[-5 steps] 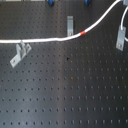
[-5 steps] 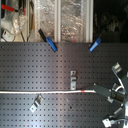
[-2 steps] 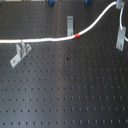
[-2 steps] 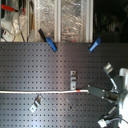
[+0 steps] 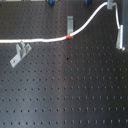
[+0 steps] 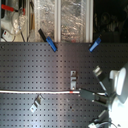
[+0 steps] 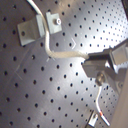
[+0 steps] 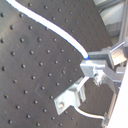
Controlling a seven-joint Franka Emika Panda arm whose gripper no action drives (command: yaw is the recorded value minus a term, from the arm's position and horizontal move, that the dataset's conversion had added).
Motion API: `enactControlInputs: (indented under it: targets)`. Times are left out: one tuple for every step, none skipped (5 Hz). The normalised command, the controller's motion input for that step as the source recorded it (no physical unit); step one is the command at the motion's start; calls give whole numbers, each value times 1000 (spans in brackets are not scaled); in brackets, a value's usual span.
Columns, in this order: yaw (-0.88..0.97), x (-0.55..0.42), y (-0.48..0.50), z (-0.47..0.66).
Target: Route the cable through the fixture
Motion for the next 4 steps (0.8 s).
enactControlInputs:
  targets:
    - [0,-186,78,2]
    - [-40,-158,94,81]
    - [-97,-354,29,128]
    - [-54,-457,28,123]
